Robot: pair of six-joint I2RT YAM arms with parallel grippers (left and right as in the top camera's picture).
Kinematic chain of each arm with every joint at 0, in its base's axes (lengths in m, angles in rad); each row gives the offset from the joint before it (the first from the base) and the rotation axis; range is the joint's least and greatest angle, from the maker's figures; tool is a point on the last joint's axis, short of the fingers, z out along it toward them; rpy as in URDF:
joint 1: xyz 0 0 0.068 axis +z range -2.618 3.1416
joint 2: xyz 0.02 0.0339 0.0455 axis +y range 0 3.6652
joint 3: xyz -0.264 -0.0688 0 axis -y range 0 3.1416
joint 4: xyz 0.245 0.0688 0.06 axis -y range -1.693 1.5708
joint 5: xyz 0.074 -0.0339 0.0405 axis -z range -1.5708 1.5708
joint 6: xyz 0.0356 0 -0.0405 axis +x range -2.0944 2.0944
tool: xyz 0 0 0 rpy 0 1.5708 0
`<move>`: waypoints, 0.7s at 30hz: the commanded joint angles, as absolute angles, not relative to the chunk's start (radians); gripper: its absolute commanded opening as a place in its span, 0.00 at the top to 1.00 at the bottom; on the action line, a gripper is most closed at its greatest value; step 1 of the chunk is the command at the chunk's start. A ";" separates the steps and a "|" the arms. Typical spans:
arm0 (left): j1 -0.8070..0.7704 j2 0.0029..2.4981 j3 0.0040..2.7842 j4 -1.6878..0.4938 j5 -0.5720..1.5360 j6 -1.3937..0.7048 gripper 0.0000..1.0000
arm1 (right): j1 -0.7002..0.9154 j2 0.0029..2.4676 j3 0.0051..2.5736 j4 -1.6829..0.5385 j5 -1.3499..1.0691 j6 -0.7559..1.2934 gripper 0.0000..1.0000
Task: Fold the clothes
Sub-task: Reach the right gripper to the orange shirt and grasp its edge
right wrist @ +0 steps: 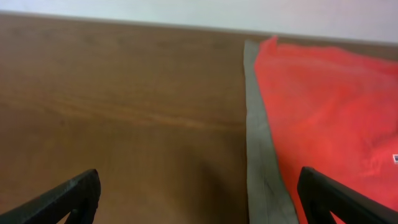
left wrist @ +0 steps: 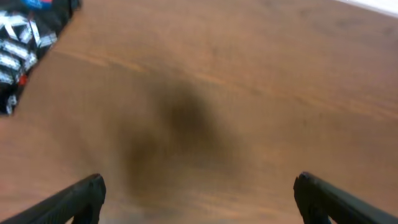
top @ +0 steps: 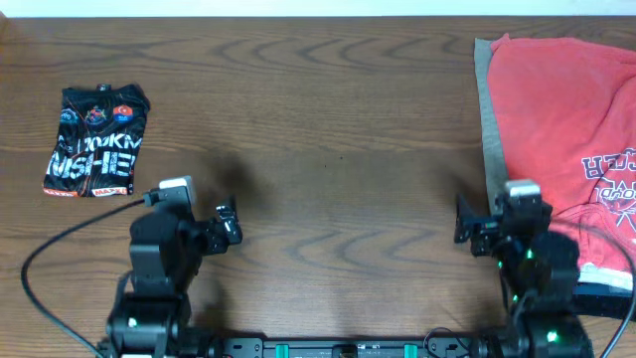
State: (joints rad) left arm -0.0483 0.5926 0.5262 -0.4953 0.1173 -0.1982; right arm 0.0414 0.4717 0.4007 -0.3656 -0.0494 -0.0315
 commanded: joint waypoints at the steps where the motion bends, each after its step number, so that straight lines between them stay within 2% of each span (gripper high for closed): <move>1: -0.045 0.679 0.642 -0.597 0.150 -0.199 0.02 | 0.036 0.637 0.543 -0.446 -0.049 -0.015 0.01; 7: -0.045 0.807 0.807 -0.801 0.149 -0.199 0.02 | 0.036 0.924 0.751 -0.628 -0.049 -0.016 0.01; 13: -0.045 0.890 0.906 -0.875 0.150 -0.200 0.02 | 0.035 1.073 0.805 -0.620 -0.083 0.004 0.01; 15: -0.045 0.892 0.907 -0.874 0.150 -0.200 0.02 | 0.028 1.108 0.805 -0.641 0.042 0.014 0.26; 16: -0.045 0.892 0.907 -0.873 0.150 -0.200 0.02 | 0.023 1.124 0.805 -0.664 0.130 0.048 0.34; 19: -0.045 0.892 0.907 -0.875 0.150 -0.200 0.02 | -0.002 1.177 0.805 -0.772 0.422 0.304 0.16; 21: -0.045 0.892 0.907 -0.877 0.150 -0.200 0.02 | -0.026 1.210 0.805 -0.844 0.495 0.406 0.14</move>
